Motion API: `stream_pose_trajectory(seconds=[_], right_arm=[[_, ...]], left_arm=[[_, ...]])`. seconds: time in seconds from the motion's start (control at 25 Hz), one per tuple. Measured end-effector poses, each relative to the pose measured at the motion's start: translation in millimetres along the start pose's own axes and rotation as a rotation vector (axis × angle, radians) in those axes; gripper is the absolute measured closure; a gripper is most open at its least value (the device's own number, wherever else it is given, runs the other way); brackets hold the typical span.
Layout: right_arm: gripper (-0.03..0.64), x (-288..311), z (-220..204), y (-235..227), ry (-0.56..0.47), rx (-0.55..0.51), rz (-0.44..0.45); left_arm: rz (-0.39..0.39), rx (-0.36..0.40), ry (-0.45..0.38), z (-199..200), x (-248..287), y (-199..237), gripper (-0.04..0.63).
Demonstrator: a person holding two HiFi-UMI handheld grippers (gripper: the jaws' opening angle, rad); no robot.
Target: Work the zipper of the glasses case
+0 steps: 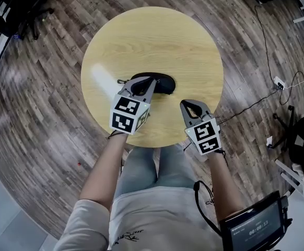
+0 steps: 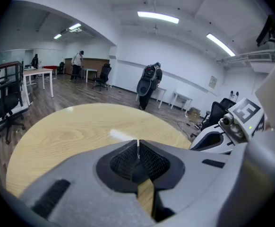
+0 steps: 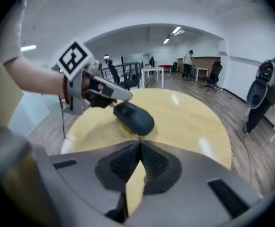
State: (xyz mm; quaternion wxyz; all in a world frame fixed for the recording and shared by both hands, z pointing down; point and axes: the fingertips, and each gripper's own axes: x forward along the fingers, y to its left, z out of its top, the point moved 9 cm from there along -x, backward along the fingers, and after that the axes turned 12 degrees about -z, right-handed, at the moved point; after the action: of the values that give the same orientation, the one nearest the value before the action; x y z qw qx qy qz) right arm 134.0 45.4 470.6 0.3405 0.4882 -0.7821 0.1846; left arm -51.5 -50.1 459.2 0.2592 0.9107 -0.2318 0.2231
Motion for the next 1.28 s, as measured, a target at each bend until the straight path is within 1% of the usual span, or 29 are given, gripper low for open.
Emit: stream_pose_trajectory(seconds=[0.12, 0.2, 0.28, 0.36, 0.48, 0.56, 0.76, 0.88, 1.0, 1.08, 1.16, 1.28], right_arm=[[0.615, -35, 28, 5, -0.123, 0.161, 0.037], [0.615, -57, 52, 11, -0.18, 0.234, 0.037], [0.615, -79, 76, 19, -0.225, 0.274, 0.014], [0.615, -97, 99, 27, -0.272, 0.296, 0.011], [0.615, -112, 132, 39, -0.344, 0.328, 0.048], [0.615, -119, 146, 49, -0.367, 0.352, 0.078], [0.615, -133, 158, 77, -0.359, 0.332, 0.096], [0.615, -137, 166, 92, -0.368, 0.333, 0.11], [0.615, -142, 173, 111, -0.371, 0.275, 0.12], [0.615, -145, 175, 116, -0.373, 0.246, 0.118], [0.615, -147, 176, 116, -0.378, 0.249, 0.115], [0.615, -146, 173, 111, -0.383, 0.264, 0.104]], left_arm=[[0.037, 0.026, -0.082, 12, -32, -19, 0.577], [0.069, 0.022, -0.136, 18, -64, -38, 0.577], [0.102, -0.01, -0.195, 21, -101, -60, 0.577], [0.154, -0.039, -0.243, 23, -137, -80, 0.588], [0.236, -0.069, -0.3, 28, -177, -96, 0.588], [0.262, -0.085, -0.321, 29, -195, -103, 0.589], [0.311, -0.089, -0.364, 25, -222, -118, 0.589], [0.326, -0.08, -0.392, 28, -231, -126, 0.589], [0.302, -0.074, -0.406, 30, -237, -129, 0.589], [0.285, -0.057, -0.405, 34, -238, -131, 0.589], [0.284, -0.035, -0.402, 39, -237, -131, 0.589], [0.282, -0.022, -0.397, 43, -232, -128, 0.589]])
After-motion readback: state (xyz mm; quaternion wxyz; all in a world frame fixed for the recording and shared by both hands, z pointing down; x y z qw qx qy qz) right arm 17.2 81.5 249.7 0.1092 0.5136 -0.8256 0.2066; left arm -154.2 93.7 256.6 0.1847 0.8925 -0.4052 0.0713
